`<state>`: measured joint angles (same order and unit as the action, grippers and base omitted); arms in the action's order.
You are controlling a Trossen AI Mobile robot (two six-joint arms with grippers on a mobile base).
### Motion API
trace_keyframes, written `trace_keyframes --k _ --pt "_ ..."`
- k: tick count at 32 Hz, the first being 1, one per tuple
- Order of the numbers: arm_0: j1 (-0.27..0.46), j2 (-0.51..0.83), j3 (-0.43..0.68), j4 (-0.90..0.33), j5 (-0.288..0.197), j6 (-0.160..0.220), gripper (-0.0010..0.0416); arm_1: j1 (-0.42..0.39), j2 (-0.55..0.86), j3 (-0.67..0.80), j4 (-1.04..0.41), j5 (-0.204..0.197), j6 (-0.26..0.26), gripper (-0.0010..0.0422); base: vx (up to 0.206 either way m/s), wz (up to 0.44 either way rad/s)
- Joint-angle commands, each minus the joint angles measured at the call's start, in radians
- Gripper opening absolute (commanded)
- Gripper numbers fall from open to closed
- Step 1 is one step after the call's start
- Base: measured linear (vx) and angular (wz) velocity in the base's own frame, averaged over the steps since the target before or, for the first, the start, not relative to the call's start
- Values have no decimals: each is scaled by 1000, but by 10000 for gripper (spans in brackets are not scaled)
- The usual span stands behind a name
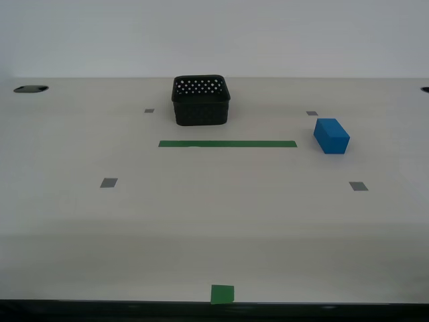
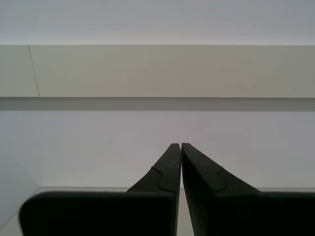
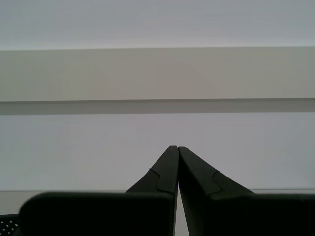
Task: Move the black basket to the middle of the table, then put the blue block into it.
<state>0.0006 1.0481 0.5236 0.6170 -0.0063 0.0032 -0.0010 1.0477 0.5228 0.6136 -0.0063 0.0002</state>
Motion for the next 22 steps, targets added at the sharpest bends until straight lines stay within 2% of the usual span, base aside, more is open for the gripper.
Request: trace_keyframes --k 1,22 --pt "0 0 1 2 0 0 0 1 0 0 2 -1 1 0 0 0" --pt "0 0 1 3 1 0 1 0 0 0 2 -1 1 0 0 0"
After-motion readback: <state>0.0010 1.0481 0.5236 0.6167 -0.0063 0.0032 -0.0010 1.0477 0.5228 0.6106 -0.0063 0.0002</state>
